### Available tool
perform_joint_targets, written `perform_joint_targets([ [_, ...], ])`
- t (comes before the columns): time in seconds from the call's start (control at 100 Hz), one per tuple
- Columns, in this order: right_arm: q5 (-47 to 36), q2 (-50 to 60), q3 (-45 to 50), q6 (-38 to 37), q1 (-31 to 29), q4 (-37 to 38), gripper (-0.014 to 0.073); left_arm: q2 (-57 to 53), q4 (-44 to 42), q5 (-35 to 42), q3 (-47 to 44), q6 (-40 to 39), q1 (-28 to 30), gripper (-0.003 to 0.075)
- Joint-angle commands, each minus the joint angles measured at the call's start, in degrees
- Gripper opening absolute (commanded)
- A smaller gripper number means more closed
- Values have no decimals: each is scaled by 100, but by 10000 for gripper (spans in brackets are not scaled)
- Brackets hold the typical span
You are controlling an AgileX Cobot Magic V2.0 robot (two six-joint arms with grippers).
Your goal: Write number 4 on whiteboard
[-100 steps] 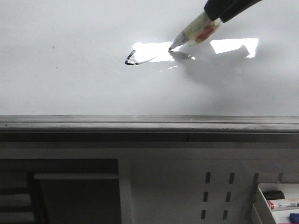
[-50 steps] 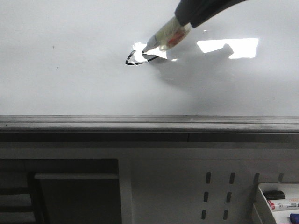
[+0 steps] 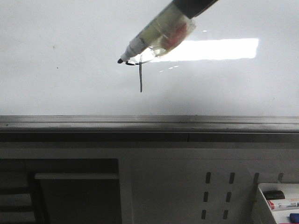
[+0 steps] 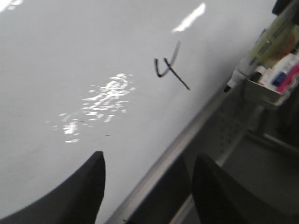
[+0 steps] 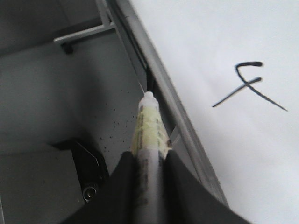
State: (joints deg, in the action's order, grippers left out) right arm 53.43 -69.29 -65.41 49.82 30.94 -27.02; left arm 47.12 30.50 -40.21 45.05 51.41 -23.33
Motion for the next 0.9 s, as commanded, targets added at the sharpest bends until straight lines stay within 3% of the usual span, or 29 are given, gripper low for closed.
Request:
perform_joint_targets([
  [0.0,-93,267,-177,587,79,-126,-55,432,488,-386,450,528,-285,386],
  [0.29,-139,322,-177,1043,77,20,-55,1914,733,-241,1283,1100,-1465,386],
  [0.61,-205,322,-177,1056,77,20,-55,3041,772,-118,1942,1264,-1694,386],
  [0.7,-205,322,-177,1056,77,20,-55,3134,1040,-171,1972,1626,-1694,384],
  [0.77,-205,322,-177,1056,77,20,-55,3147,1254,-214,1972,1902,-1694,354],
  [0.89,-205,322,-177,1056,77,20,-55,3147,1279,-227,1972,1999,-1694,216],
])
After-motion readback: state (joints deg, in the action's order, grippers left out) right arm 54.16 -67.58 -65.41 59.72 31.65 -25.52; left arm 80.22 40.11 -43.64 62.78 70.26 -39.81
